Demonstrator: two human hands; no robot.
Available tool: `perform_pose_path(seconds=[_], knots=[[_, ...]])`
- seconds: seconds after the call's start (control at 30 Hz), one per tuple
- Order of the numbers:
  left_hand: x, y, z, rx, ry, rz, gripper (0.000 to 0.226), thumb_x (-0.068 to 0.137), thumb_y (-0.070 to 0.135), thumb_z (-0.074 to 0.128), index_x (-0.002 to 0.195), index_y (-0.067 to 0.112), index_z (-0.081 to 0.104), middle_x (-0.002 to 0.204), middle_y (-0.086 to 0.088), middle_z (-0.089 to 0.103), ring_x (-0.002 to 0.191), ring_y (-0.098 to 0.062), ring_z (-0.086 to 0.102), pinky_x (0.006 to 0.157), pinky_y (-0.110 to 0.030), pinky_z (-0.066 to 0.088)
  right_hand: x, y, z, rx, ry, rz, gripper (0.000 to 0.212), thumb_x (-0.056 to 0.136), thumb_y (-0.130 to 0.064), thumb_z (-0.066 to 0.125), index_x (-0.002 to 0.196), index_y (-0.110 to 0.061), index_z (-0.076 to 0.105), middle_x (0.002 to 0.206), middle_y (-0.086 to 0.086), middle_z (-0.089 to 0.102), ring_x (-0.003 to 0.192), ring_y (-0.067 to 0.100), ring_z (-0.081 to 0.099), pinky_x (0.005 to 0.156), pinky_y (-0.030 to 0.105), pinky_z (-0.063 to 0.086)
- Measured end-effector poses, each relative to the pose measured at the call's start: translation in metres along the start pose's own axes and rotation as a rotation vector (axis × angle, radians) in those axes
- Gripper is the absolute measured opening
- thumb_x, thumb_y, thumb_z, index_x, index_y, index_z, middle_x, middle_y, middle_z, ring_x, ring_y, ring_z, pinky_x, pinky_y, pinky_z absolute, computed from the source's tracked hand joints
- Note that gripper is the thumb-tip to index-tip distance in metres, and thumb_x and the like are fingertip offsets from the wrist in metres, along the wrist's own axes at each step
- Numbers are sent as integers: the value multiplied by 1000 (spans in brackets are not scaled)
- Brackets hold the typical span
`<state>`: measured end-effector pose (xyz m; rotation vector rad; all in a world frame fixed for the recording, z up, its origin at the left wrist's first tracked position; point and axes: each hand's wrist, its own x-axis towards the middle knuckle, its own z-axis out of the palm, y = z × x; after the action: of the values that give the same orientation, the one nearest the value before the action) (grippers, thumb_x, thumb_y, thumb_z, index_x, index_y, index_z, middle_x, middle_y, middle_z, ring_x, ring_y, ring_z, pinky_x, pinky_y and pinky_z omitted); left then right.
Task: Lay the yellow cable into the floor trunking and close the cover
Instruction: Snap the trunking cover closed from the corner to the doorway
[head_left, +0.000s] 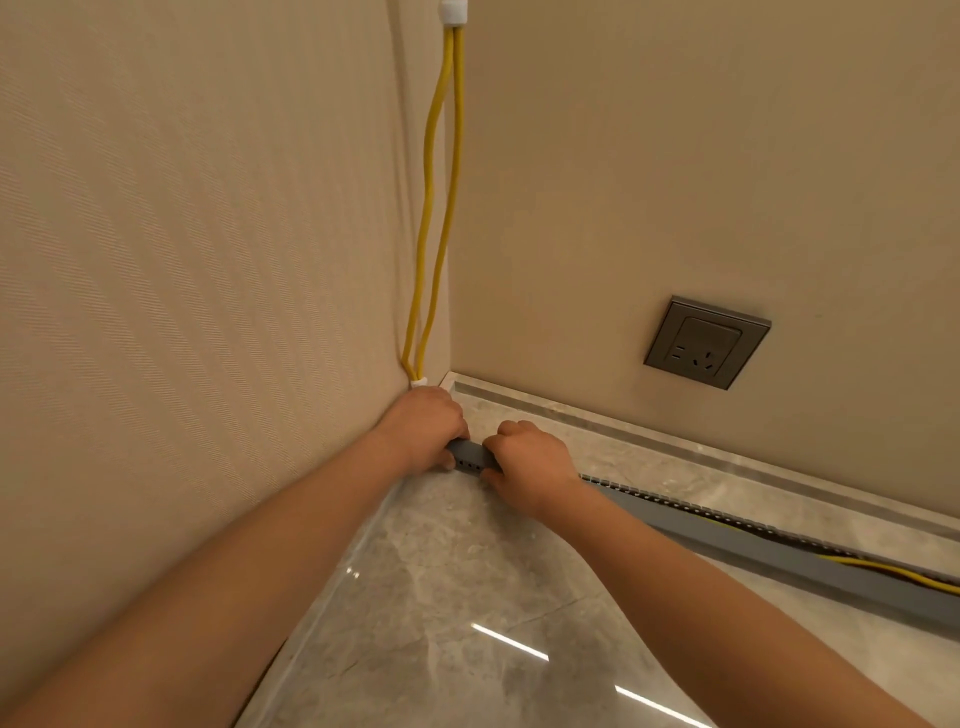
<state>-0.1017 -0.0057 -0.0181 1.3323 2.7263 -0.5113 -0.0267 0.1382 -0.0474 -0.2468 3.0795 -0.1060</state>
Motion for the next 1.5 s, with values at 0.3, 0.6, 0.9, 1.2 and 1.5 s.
perform_pose_path(seconds=[0.3,0.6,0.9,1.2,1.5], knots=[[5,3,0,38,-40,13,28,89,41,61,109,23,68,105,-1,64,105,-23,55,76,-32,41,17,0,-16,-107,-197,-43,27,93,-29,53,109,-10,63,108,11,57,97,30,58,67,33,40],[1,2,16,40,53,41,39,90,43,57,124,25,62,120,2,60,121,-22,44,104,-33,31,20,6,-13,-34,-220,-44,29,94,-30,48,107,-10,63,107,11,57,95,30,57,67,33,38],[2,5,14,116,7,28,38,93,44,52,123,23,61,117,-1,64,117,-23,48,106,-34,29,26,9,-15,-1,-311,-59,31,95,-32,46,108,-8,62,105,12,56,96,31,57,69,34,41],[-1,5,23,111,47,37,39,94,42,50,125,21,60,117,0,59,115,-23,49,107,-34,30,23,15,-12,59,-361,-77,32,98,-32,40,111,-11,60,110,13,50,97,32,54,73,38,42],[-6,12,31,98,101,6,31,97,32,48,121,15,57,115,-4,58,113,-26,50,103,-35,32,15,-6,-6,-131,-154,-78,32,99,-30,39,109,-10,62,99,9,50,96,29,56,65,34,34]])
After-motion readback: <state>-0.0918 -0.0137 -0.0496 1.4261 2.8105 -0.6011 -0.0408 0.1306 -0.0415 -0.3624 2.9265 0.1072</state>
